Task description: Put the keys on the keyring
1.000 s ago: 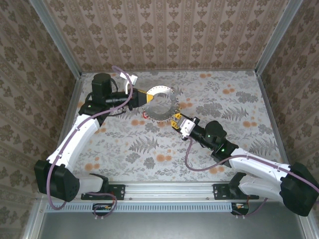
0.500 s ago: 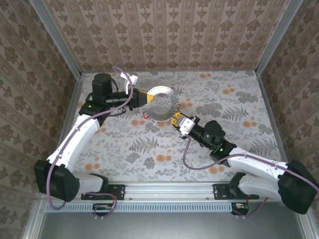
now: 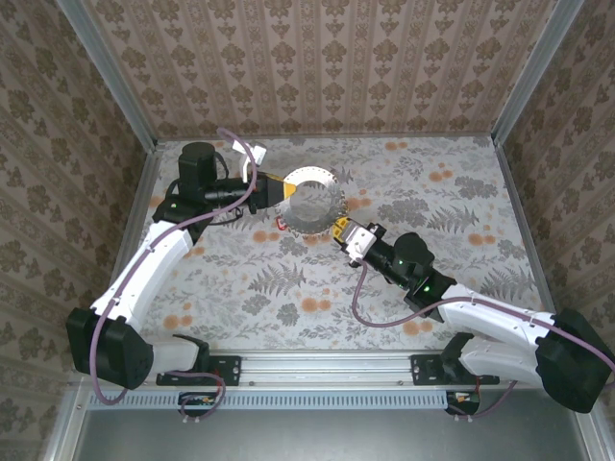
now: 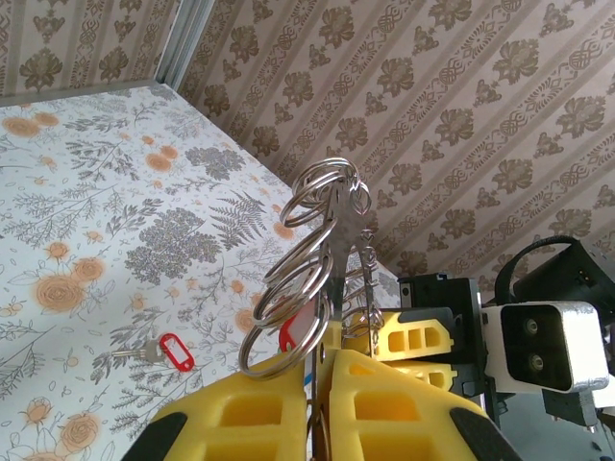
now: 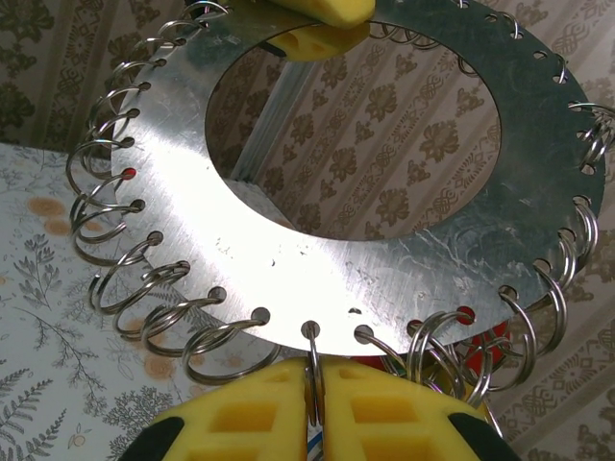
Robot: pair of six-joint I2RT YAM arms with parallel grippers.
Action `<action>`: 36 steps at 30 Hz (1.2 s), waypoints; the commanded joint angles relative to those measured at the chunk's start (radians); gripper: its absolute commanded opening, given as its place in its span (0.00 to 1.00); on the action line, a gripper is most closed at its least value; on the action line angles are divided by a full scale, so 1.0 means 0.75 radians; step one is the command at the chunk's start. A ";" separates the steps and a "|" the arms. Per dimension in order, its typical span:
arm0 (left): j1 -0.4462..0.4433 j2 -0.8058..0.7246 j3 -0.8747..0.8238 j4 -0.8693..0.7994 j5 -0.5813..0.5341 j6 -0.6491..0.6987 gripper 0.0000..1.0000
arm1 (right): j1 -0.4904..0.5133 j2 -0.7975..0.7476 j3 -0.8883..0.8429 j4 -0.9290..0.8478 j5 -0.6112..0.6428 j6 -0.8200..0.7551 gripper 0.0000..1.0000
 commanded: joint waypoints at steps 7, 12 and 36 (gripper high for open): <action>0.001 -0.038 -0.034 0.041 -0.105 -0.057 0.00 | 0.004 -0.066 -0.007 -0.040 0.057 0.063 0.00; 0.008 -0.003 -0.117 0.140 -0.104 -0.174 0.01 | -0.028 -0.093 0.038 -0.070 -0.006 0.212 0.00; 0.004 0.105 -0.289 0.189 -0.165 -0.363 0.00 | -0.123 0.068 0.315 -0.697 -0.117 0.187 0.00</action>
